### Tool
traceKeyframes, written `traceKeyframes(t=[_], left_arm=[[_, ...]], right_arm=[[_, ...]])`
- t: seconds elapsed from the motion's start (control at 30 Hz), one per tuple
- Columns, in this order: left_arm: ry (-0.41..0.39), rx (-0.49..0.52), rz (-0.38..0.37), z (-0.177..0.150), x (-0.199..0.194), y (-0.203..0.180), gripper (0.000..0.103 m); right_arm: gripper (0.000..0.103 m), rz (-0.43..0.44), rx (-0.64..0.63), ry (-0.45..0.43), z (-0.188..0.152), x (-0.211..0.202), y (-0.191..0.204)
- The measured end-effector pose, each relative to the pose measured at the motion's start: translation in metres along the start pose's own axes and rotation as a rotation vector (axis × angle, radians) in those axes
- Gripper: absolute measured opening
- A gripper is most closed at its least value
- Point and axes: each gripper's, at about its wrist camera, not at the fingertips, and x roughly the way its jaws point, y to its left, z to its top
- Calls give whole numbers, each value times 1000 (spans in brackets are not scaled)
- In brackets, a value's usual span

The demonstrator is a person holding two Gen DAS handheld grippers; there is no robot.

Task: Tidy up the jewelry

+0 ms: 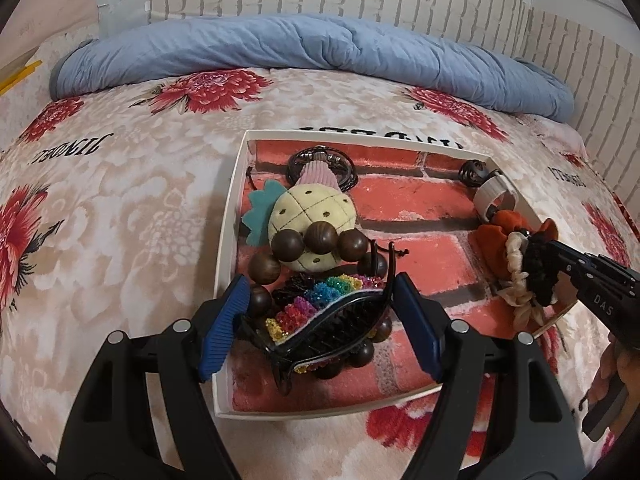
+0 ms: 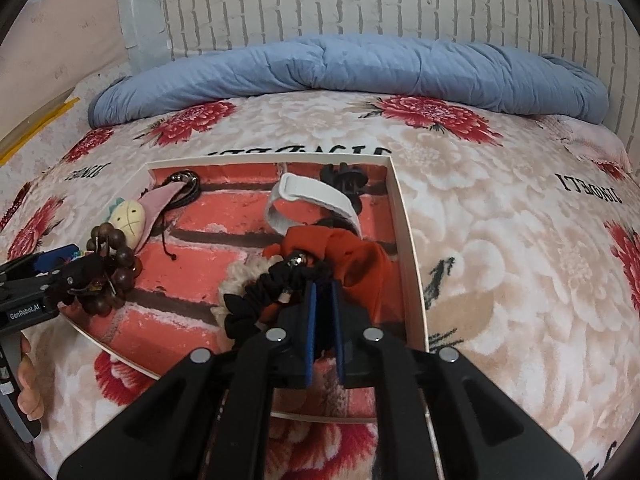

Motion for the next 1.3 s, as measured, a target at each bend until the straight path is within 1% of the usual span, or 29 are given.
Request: traceKeyframes(t=[0.03, 0.07, 0.1, 0.13, 0.23, 0.3, 0.33, 0.37, 0.4, 0.43, 0.5, 0.6, 0.83, 0.97, 1.03, 1.13, 1.23, 1.3], left_arm=[[-2, 0, -3, 0, -3, -1, 73], [-4, 2, -6, 0, -6, -2, 77], [-3, 4, -16, 1, -9, -2, 81], [-10, 5, -25, 1, -14, -3, 84], [-30, 17, -28, 3, -30, -6, 85], [-44, 18, -27, 5, -41, -7, 87], [-58, 16, -25, 6, -50, -7, 90], [-75, 13, -21, 6, -58, -6, 95], [-87, 10, -18, 6, -65, -5, 97], [-104, 3, -17, 5, -75, -4, 98], [-118, -7, -28, 3, -90, -2, 98], [-152, 4, -26, -8, -117, -3, 98], [-237, 33, 15, -51, -171, -14, 98], [-314, 5, 13, -90, -201, -15, 98], [-340, -14, 20, -107, -211, -16, 98], [-351, -38, 28, -131, -219, -17, 98], [-353, -37, 36, -154, -221, -19, 98], [-364, -27, 56, -166, -221, -21, 98]], right_arm=[[29, 5, 4, -2, 1, -3, -1], [45, 6, 6, -10, 1, -6, -2], [49, 8, 3, -19, 2, -11, -2], [49, 5, -3, -25, 3, -15, -2], [50, -19, -19, -42, 4, -28, -3], [59, -23, -14, -54, 5, -37, -5], [62, -29, -10, -66, 5, -44, -6], [67, -35, -8, -76, 5, -51, -7], [72, -40, -6, -87, 4, -58, -8], [74, -42, -6, -93, 3, -64, -8], [81, -45, -10, -105, 0, -77, -6], [91, -49, -23, -136, -10, -98, 1], [98, -60, -36, -206, -46, -143, 19], [99, -58, -41, -239, -80, -164, 25], [99, -55, -32, -242, -95, -169, 26], [99, -58, -15, -244, -118, -174, 28], [99, -70, -15, -278, -140, -185, 31], [99, -70, -13, -300, -152, -193, 32]])
